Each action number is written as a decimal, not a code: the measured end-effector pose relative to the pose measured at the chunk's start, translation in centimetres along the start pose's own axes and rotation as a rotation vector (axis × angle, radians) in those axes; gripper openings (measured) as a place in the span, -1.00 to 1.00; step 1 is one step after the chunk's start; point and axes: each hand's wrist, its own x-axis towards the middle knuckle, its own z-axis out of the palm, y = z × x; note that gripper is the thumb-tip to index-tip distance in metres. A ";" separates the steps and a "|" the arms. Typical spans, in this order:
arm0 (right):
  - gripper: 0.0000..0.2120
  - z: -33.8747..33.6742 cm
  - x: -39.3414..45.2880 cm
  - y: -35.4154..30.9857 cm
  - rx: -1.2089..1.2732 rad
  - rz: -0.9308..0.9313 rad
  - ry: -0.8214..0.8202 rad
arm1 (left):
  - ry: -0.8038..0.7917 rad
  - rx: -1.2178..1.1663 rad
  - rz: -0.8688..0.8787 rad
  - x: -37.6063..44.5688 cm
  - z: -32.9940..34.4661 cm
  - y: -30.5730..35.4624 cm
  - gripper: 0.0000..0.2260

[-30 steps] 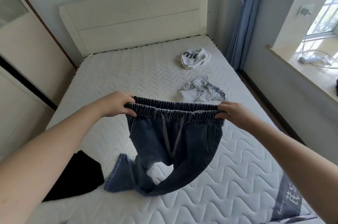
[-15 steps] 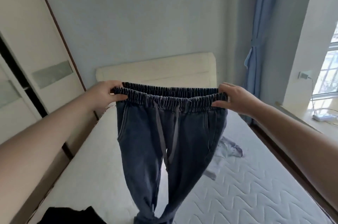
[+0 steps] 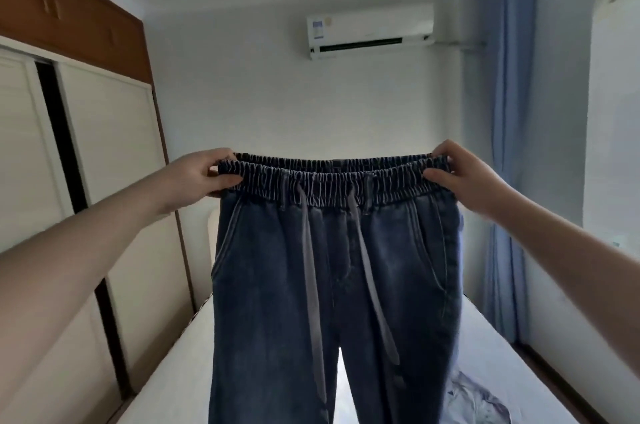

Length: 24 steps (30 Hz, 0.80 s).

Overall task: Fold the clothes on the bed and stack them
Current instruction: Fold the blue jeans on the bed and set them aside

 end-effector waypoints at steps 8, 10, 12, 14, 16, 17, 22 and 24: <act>-0.85 -0.5 3.8 -3.3 0.283 0.007 0.102 | -0.013 -0.532 -0.023 1.2 -3.4 1.2 -0.79; -0.83 0.1 3.9 -3.4 0.293 0.012 0.114 | 0.040 -0.619 -0.034 1.1 -2.4 1.1 -0.89; -0.82 0.7 3.7 -3.4 0.299 0.019 0.135 | 0.075 -0.674 -0.058 1.0 -1.2 0.7 -0.91; -0.81 1.0 3.5 -3.2 0.286 0.041 0.148 | 0.101 -0.701 -0.080 0.9 -0.2 0.4 -0.83; -0.81 1.0 3.4 -2.9 0.285 0.075 0.152 | 0.117 -0.729 -0.075 0.7 0.5 0.3 -0.86; -0.82 1.0 3.2 -2.7 0.315 0.100 0.144 | 0.122 -0.747 -0.072 0.7 0.8 0.2 -0.92; -0.89 0.6 2.4 -2.4 0.444 0.200 0.049 | 0.115 -0.789 -0.053 1.0 2.0 -0.2 -0.84; -0.88 0.4 1.9 -2.0 0.466 0.236 0.001 | 0.092 -0.804 -0.076 1.0 2.5 -0.5 -0.84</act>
